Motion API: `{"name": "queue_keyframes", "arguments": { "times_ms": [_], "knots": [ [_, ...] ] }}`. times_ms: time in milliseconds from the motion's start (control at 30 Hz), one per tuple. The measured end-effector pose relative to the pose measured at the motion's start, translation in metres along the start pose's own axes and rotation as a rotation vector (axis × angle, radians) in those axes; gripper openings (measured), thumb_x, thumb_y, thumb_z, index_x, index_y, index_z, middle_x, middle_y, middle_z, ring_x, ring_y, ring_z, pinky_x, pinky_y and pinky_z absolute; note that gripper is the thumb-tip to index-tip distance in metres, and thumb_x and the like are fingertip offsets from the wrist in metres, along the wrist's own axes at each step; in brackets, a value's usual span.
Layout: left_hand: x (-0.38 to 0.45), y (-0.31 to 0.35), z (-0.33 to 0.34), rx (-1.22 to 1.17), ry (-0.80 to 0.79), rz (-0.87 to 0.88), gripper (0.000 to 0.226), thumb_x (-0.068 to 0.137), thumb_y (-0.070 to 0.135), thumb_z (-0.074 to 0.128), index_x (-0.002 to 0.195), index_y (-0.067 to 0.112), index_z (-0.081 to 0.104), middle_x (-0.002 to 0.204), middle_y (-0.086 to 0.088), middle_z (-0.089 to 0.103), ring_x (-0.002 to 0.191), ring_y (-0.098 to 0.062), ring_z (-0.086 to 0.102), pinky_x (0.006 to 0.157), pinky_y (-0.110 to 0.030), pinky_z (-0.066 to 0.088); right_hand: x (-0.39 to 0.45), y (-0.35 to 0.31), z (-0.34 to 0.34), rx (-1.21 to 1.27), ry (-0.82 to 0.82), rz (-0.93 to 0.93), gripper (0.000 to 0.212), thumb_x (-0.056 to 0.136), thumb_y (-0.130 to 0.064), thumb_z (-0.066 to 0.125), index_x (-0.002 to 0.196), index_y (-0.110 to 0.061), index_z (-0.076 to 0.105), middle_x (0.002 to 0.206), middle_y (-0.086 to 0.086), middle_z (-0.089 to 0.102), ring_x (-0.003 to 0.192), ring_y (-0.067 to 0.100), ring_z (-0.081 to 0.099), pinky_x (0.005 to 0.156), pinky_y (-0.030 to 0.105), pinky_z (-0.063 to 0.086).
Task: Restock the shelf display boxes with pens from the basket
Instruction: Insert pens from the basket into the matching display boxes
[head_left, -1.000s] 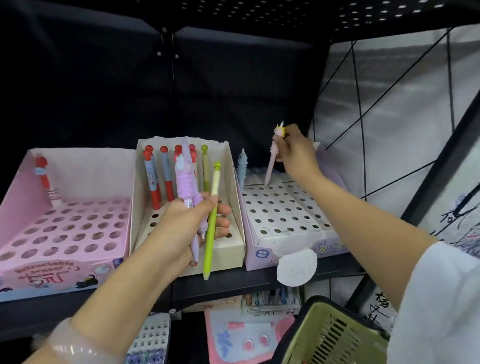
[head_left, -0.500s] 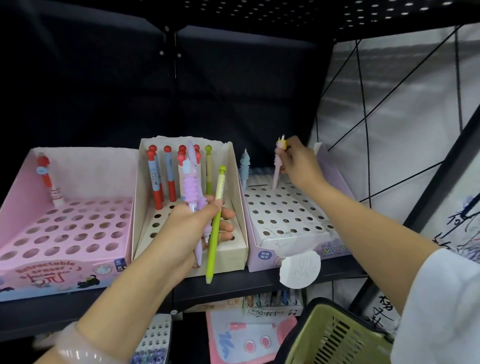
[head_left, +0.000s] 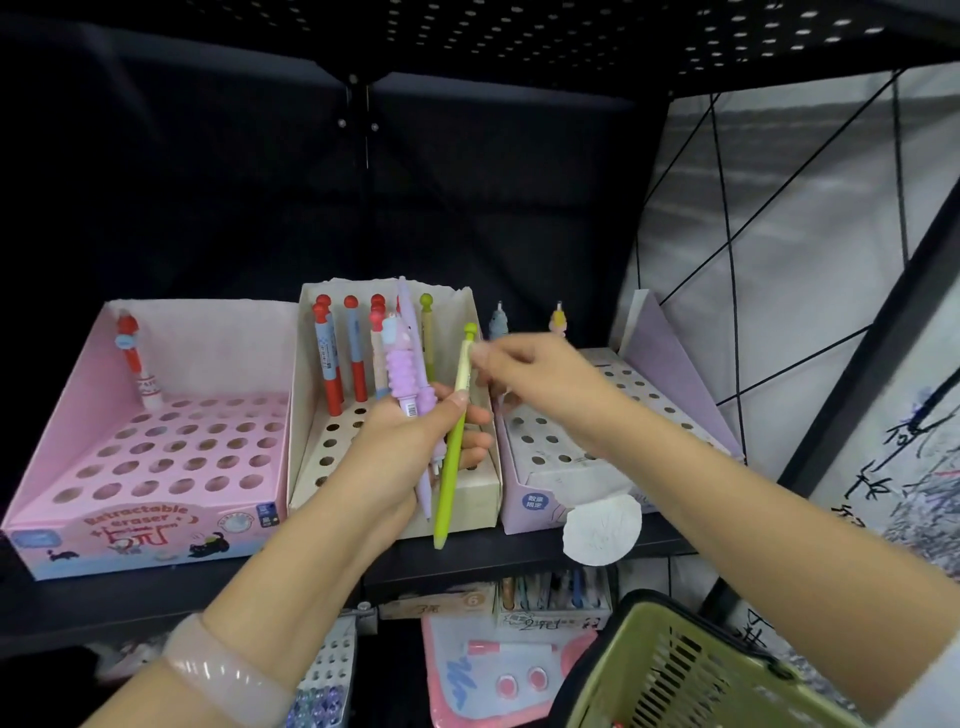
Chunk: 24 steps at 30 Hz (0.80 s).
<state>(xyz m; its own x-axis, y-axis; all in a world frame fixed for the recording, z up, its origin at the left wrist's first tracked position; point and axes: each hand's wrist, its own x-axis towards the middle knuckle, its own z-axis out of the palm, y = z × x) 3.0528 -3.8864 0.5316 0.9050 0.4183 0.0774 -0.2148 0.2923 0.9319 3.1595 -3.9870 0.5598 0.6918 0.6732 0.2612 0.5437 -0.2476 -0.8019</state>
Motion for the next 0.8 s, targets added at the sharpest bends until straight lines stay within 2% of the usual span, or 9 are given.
{"name": "queue_keyframes", "arguments": {
  "times_ms": [33,100,233,333,400,500,567,700,800],
  "knots": [
    [-0.001,0.000,0.002,-0.008,-0.001,0.000,0.013,0.092,0.004,0.050,0.080,0.003,0.054,0.057,-0.005,0.068,0.048,-0.014,0.064,0.048,-0.023,0.055,-0.006,-0.003,0.004,0.041,-0.076,0.003,0.026,0.092,-0.033,0.055,0.076,-0.017,0.067,0.068,-0.002,0.060,0.065,0.008,0.053,0.064,0.023,0.047],
    [-0.002,0.000,0.002,-0.031,0.012,-0.006,0.012,0.092,0.006,0.051,0.082,0.001,0.055,0.059,-0.008,0.068,0.051,-0.016,0.066,0.049,-0.024,0.055,-0.008,-0.006,0.008,0.079,-0.064,-0.028,0.024,0.094,-0.027,0.053,0.075,-0.015,0.062,0.063,-0.005,0.056,0.060,0.006,0.052,0.060,0.021,0.046],
    [-0.003,0.004,-0.012,0.010,0.135,-0.012,0.010,0.094,0.011,0.051,0.091,0.002,0.053,0.083,-0.017,0.067,0.059,-0.019,0.068,0.051,-0.026,0.057,0.017,-0.023,-0.003,0.262,0.274,-0.046,0.024,0.100,-0.023,0.040,0.077,-0.017,0.044,0.061,0.001,0.055,0.046,0.007,0.057,0.045,0.019,0.048],
    [-0.005,0.009,-0.023,0.067,0.204,-0.015,0.014,0.095,0.016,0.050,0.085,0.007,0.053,0.077,-0.012,0.062,0.039,-0.009,0.053,0.037,-0.017,0.046,0.042,-0.030,-0.008,-0.003,0.453,-0.144,0.019,0.100,-0.027,0.039,0.088,-0.013,0.044,0.067,0.007,0.060,0.057,0.019,0.065,0.058,0.037,0.057],
    [-0.007,0.013,-0.028,0.056,0.202,-0.035,0.015,0.096,0.020,0.048,0.085,0.009,0.050,0.070,-0.010,0.059,0.033,-0.007,0.042,0.032,-0.014,0.034,0.051,-0.029,0.000,-0.298,0.427,-0.186,0.023,0.100,-0.029,0.038,0.100,-0.007,0.044,0.075,0.013,0.061,0.065,0.030,0.063,0.061,0.044,0.052],
    [-0.010,0.018,-0.037,0.064,0.152,-0.029,0.014,0.098,0.025,0.043,0.092,0.013,0.048,0.069,-0.010,0.055,0.034,-0.007,0.035,0.032,-0.013,0.026,0.058,-0.022,0.014,-0.554,0.364,-0.211,0.026,0.100,-0.029,0.037,0.102,-0.004,0.044,0.063,0.002,0.047,0.058,0.026,0.050,0.053,0.032,0.035],
    [-0.012,0.020,-0.042,0.078,0.130,-0.023,0.014,0.098,0.027,0.041,0.097,0.015,0.048,0.070,-0.009,0.057,0.034,-0.008,0.035,0.032,-0.015,0.026,0.061,-0.021,0.016,-0.550,0.341,-0.210,0.020,0.100,-0.028,0.039,0.094,-0.008,0.043,0.059,-0.001,0.043,0.057,0.025,0.049,0.053,0.031,0.035],
    [-0.014,0.019,-0.048,0.069,0.134,-0.018,0.011,0.098,0.025,0.042,0.097,0.016,0.048,0.070,-0.008,0.057,0.035,-0.008,0.036,0.031,-0.015,0.028,0.061,-0.026,0.015,-0.445,0.326,-0.177,0.020,0.099,-0.026,0.040,0.091,-0.008,0.044,0.074,0.014,0.063,0.068,0.033,0.063,0.063,0.040,0.052],
    [-0.015,0.018,-0.048,0.058,0.138,-0.012,0.011,0.098,0.024,0.043,0.096,0.014,0.048,0.069,-0.008,0.057,0.035,-0.008,0.037,0.032,-0.015,0.029,0.058,-0.024,0.016,-0.526,0.282,-0.137,0.022,0.099,-0.028,0.040,0.090,-0.008,0.044,0.075,0.012,0.059,0.070,0.032,0.060,0.062,0.038,0.049]
  ]
}}
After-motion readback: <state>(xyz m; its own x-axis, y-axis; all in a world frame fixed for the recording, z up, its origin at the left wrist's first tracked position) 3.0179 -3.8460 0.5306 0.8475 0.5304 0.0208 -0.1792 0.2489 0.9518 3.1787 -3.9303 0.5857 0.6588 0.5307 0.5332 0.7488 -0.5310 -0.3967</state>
